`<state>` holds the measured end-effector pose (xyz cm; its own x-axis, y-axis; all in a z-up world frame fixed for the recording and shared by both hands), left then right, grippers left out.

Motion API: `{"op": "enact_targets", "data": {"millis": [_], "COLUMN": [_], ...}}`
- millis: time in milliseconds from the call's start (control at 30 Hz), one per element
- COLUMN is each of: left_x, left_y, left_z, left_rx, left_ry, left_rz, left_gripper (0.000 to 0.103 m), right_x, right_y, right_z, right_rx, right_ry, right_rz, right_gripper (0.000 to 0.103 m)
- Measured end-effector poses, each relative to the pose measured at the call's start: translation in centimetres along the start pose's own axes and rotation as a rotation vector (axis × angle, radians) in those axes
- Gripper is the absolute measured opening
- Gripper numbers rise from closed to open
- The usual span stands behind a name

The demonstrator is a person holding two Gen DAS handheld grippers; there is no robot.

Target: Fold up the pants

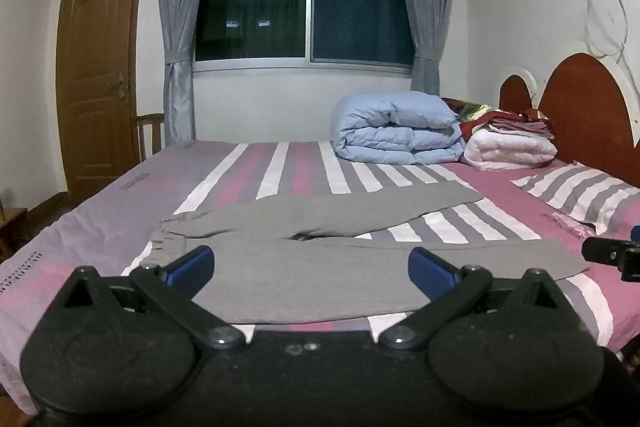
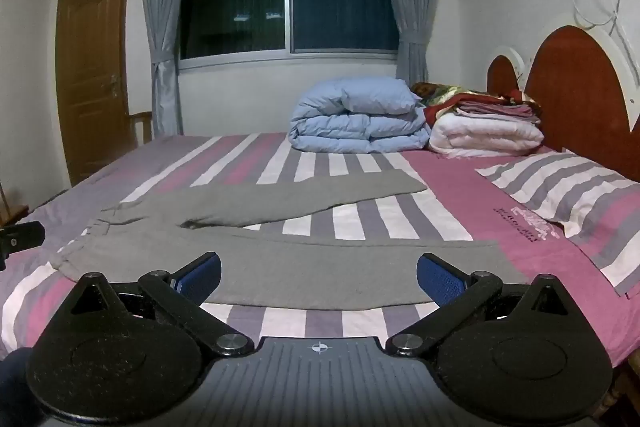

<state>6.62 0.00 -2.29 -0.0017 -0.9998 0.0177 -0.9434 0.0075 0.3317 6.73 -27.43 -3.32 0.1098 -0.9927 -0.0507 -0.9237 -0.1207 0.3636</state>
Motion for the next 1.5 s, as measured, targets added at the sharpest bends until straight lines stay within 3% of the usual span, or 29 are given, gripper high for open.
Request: {"op": "enact_targets", "data": {"millis": [1500], "left_x": [0.16], "left_y": [-0.05], "left_z": [-0.18], "left_rx": [0.003], "left_ry": [-0.012], "left_rz": [-0.003], "left_gripper": [0.097], "right_x": [-0.40], "right_y": [-0.20], "right_z": [-0.28], "right_rx": [-0.002], "right_ry": [0.003], "right_rz": [0.002], "right_gripper": [0.103]}}
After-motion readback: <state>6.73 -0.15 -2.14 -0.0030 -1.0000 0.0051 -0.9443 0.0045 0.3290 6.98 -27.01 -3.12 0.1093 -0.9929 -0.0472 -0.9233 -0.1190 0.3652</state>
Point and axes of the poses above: each gripper's, at about its wrist camera, not at the fingertips, and y roughly against the way its jaws point, x to its right, z to its underside, the point moved 7 cm from there along -y, roughly the way its jaws point, and after that the axes turned 1 degree about y, right-handed, at the moved point
